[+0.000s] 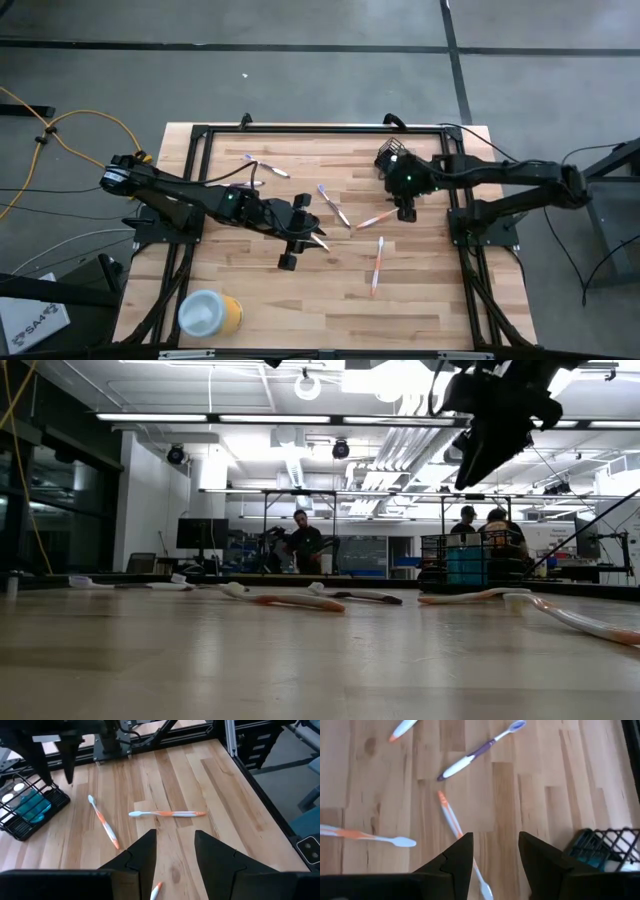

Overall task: Pick & Place toothbrushing station
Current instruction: Put the top orange toothbrush into the left of the black mesh organizer

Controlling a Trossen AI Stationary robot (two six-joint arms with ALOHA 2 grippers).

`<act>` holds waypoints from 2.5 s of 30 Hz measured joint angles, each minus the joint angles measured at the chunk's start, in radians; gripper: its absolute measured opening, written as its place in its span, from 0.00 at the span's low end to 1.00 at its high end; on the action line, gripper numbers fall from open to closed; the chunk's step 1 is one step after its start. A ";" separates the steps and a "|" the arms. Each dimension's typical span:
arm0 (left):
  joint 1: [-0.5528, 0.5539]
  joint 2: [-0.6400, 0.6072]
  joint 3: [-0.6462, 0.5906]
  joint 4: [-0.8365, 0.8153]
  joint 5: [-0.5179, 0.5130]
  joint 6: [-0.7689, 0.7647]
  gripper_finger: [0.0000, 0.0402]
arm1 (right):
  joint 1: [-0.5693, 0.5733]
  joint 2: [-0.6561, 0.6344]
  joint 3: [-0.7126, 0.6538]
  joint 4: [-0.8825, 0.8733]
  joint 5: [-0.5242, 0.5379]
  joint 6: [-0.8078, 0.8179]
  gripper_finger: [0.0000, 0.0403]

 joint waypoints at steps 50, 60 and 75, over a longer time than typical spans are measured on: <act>0.000 0.000 -0.001 0.000 0.000 0.000 0.32 | 0.432 0.119 -0.410 0.449 0.444 0.111 0.37; 0.000 0.000 -0.001 0.000 0.000 0.000 0.32 | 0.432 0.119 -0.478 0.550 0.469 0.046 0.37; 0.000 0.000 -0.001 -0.001 0.000 -0.007 0.32 | 0.428 0.181 -0.488 0.602 0.492 -0.042 0.37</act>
